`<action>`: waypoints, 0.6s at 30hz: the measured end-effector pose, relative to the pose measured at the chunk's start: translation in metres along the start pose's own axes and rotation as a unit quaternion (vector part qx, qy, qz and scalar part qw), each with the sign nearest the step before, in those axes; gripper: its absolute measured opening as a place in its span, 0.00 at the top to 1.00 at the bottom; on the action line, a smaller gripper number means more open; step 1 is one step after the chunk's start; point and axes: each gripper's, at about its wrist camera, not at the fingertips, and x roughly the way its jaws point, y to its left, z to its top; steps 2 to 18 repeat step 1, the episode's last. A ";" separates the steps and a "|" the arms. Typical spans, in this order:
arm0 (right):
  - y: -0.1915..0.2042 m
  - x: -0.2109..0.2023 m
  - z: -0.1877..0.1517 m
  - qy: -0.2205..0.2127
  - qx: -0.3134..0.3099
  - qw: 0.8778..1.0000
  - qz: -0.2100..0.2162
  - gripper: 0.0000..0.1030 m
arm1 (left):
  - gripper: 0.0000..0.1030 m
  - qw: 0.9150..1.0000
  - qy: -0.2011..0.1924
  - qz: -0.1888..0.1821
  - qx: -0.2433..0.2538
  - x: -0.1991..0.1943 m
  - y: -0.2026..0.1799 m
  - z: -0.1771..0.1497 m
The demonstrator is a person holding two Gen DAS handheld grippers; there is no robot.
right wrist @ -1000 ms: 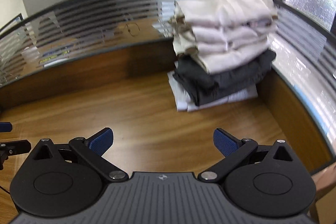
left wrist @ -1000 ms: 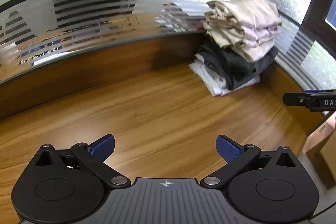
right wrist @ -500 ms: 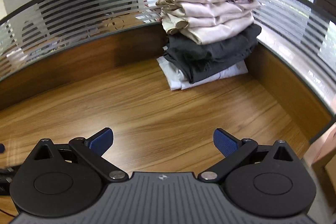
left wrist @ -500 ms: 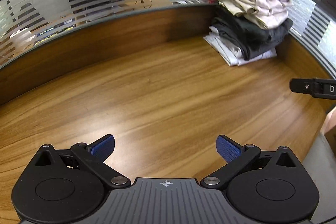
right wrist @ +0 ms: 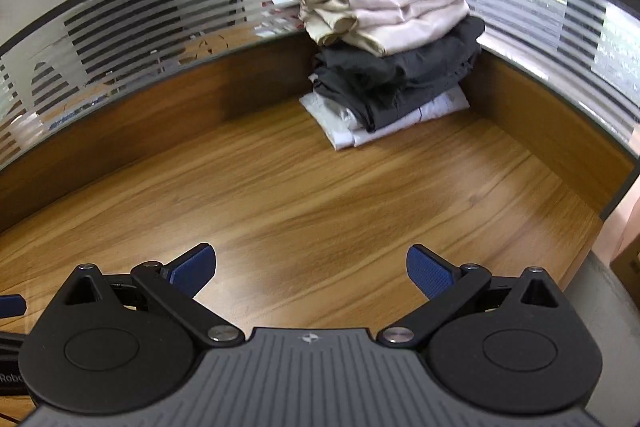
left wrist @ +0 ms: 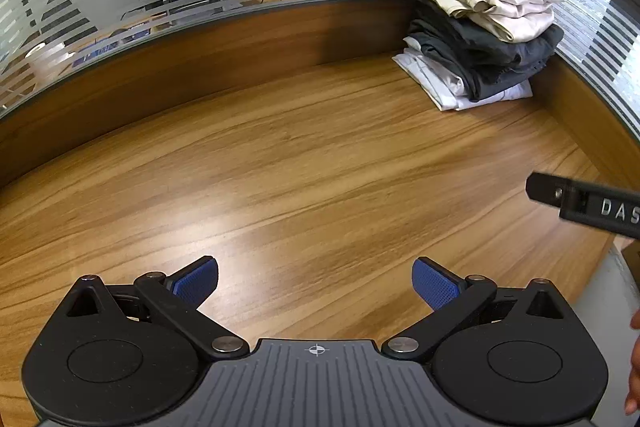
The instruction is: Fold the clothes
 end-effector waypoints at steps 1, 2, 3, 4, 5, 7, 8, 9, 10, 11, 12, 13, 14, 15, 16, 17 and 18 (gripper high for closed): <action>0.000 0.001 -0.002 0.003 0.001 1.000 0.000 0.01 | 0.00 1.000 0.000 0.000 0.000 0.000 0.000 0.000; 0.000 0.001 -0.002 0.003 0.001 1.000 0.000 0.01 | 0.00 1.000 0.000 0.000 0.000 0.000 0.000 0.000; 0.000 0.001 -0.002 0.003 0.001 1.000 0.000 0.01 | 0.00 1.000 0.000 0.000 0.000 0.000 0.000 0.000; 0.000 0.001 -0.002 0.003 0.001 1.000 0.000 0.01 | 0.00 1.000 0.000 0.000 0.000 0.000 0.000 0.000; 0.000 0.001 -0.002 0.003 0.001 1.000 0.000 0.01 | 0.00 1.000 0.000 0.000 0.000 0.000 0.000 0.000; 0.000 0.001 -0.002 0.003 0.001 1.000 0.000 0.01 | 0.00 1.000 0.000 0.000 0.000 0.000 0.000 0.000; 0.000 0.001 -0.002 0.003 0.001 1.000 0.000 0.01 | 0.00 1.000 0.000 0.000 0.000 0.000 0.000 0.000; 0.000 0.001 -0.002 0.003 0.001 1.000 0.000 0.01 | 0.00 1.000 0.000 0.000 0.000 0.000 0.000 0.000; 0.000 0.001 -0.002 0.003 0.001 1.000 0.000 0.01 | 0.00 1.000 0.000 0.000 0.000 0.000 0.000 0.000; 0.000 0.001 -0.002 0.003 0.001 1.000 0.000 0.01 | 0.00 1.000 0.000 0.000 0.000 0.000 0.000 0.000; 0.000 0.001 -0.002 0.003 0.001 1.000 0.000 0.01 | 0.00 1.000 0.000 0.000 0.000 0.000 0.000 0.000; 0.000 0.001 -0.002 0.003 0.001 1.000 0.000 0.01 | 0.00 1.000 0.000 0.000 0.000 0.000 0.000 0.000; 0.000 0.001 -0.002 0.003 0.001 1.000 0.000 0.01 | 0.00 1.000 0.000 0.000 0.000 0.000 0.000 0.000; 0.000 0.001 -0.002 0.003 0.001 1.000 0.000 0.01 | 0.00 1.000 0.000 0.000 0.000 0.000 0.000 0.000; 0.000 0.001 -0.002 0.003 0.001 1.000 0.000 0.01 | 0.00 1.000 0.000 0.000 0.000 0.000 0.000 0.000; 0.000 0.001 -0.002 0.003 0.001 1.000 0.000 0.01 | 0.00 1.000 0.000 0.000 0.000 0.000 0.000 0.000; 0.000 0.001 -0.002 0.003 0.001 1.000 0.000 0.01 | 0.00 1.000 0.000 0.000 0.000 0.000 0.000 0.000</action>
